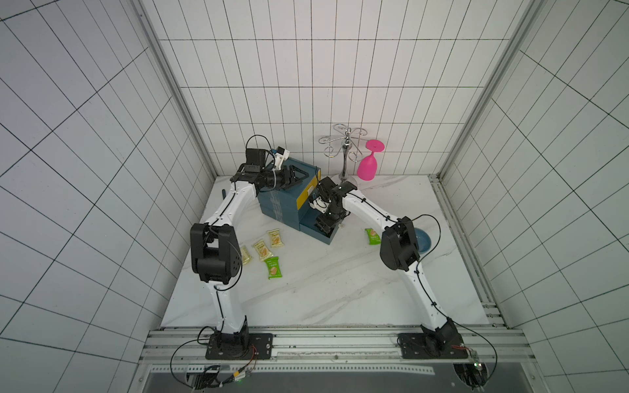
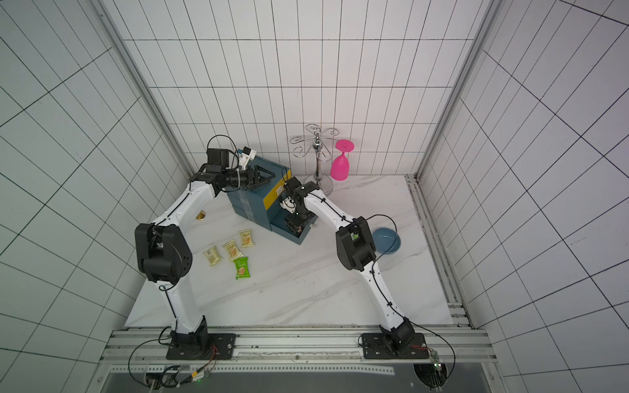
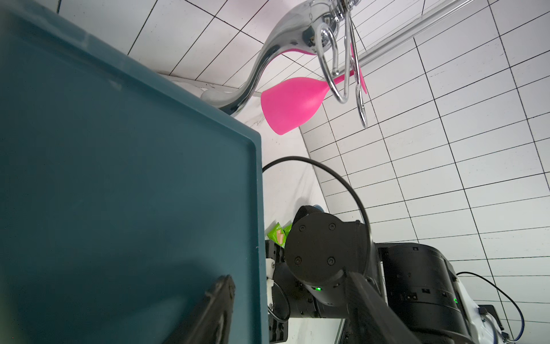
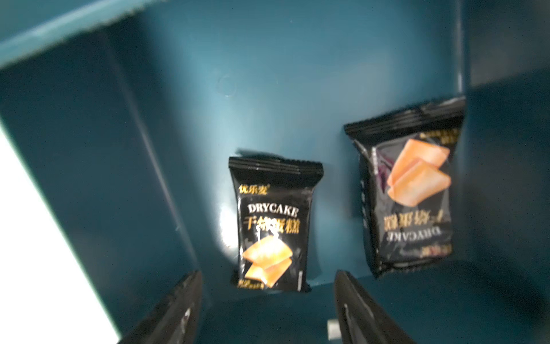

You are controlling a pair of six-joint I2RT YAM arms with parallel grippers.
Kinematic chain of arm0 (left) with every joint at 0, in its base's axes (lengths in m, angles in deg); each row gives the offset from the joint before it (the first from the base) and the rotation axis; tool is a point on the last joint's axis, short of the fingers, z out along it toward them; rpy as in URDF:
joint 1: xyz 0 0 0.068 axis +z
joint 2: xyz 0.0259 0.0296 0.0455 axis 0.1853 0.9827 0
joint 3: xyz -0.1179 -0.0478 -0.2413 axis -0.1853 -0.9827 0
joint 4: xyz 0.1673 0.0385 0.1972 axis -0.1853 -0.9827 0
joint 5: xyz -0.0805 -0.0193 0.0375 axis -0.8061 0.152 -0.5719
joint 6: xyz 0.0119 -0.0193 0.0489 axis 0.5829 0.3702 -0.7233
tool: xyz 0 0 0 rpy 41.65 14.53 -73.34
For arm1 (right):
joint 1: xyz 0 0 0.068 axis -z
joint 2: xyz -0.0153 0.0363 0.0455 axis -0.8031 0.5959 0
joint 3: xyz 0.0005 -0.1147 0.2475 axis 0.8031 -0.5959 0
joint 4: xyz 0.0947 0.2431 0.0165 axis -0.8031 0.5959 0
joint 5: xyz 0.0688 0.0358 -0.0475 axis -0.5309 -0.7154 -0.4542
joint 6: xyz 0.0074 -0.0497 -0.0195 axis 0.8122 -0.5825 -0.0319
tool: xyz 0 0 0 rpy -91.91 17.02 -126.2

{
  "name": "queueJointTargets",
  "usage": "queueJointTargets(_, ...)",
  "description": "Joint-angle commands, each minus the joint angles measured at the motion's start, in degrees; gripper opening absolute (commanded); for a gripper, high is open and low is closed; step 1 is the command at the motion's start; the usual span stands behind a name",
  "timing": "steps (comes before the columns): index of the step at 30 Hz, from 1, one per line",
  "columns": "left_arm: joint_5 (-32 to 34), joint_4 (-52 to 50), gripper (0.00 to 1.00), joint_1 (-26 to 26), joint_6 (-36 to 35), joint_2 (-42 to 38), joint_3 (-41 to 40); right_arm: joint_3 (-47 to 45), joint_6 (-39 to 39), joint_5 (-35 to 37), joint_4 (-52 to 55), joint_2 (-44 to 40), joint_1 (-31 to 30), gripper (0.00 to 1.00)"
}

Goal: Take the cookies out of the drawer
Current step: Pick up the cookie from the drawer.

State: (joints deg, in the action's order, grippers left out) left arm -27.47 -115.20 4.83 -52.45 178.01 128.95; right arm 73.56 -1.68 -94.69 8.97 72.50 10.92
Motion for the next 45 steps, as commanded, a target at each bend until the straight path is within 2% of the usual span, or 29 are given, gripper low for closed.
queueJointTargets(1, 2.8, -5.9, 0.64, 0.6, 0.0, 3.7, -3.0, 2.3, -1.3, 1.5, 3.1, 3.3, -0.6, 0.73)
queueJointTargets(11, 2.7, -5.9, 0.64, 1.1, 0.3, 4.3, -3.4, 5.1, -1.4, 2.8, 3.9, 7.8, -0.9, 0.7)
queueJointTargets(16, 2.7, -5.7, 0.64, 1.2, 0.6, 4.6, -3.3, 6.8, 0.8, 4.0, 3.9, 8.8, -1.0, 0.56)
queueJointTargets(19, 2.8, -5.5, 0.64, 1.2, 0.9, 4.5, -3.4, 7.3, 2.5, 3.7, 3.5, 8.3, -1.0, 0.42)
queueJointTargets(22, 2.6, -5.5, 0.64, 1.2, 1.2, 4.2, -3.4, 6.2, 5.2, 3.3, 2.0, 6.5, -0.9, 0.36)
queueJointTargets(25, 2.3, -5.5, 0.64, 1.1, 1.0, 4.0, -3.5, 1.3, 7.9, 2.8, -1.8, 2.2, -0.7, 0.31)
queueJointTargets(29, 2.2, -5.5, 0.64, 1.1, 1.2, 3.7, -3.4, -4.0, 10.9, 2.2, -5.4, -3.7, -0.1, 0.31)
queueJointTargets(38, 2.3, -4.9, 0.64, 1.1, 1.8, 3.7, -3.4, -8.9, 15.3, -0.2, -6.8, -12.6, 2.3, 0.31)
queueJointTargets(43, 2.3, -4.4, 0.64, 1.2, 1.9, 3.9, -3.8, -14.6, 19.6, -2.3, -8.8, -19.9, 5.6, 0.3)
queueJointTargets(45, 2.2, -4.4, 0.64, 1.1, 1.9, 3.9, -3.8, -16.8, 20.5, -1.0, -8.6, -23.2, 7.4, 0.31)
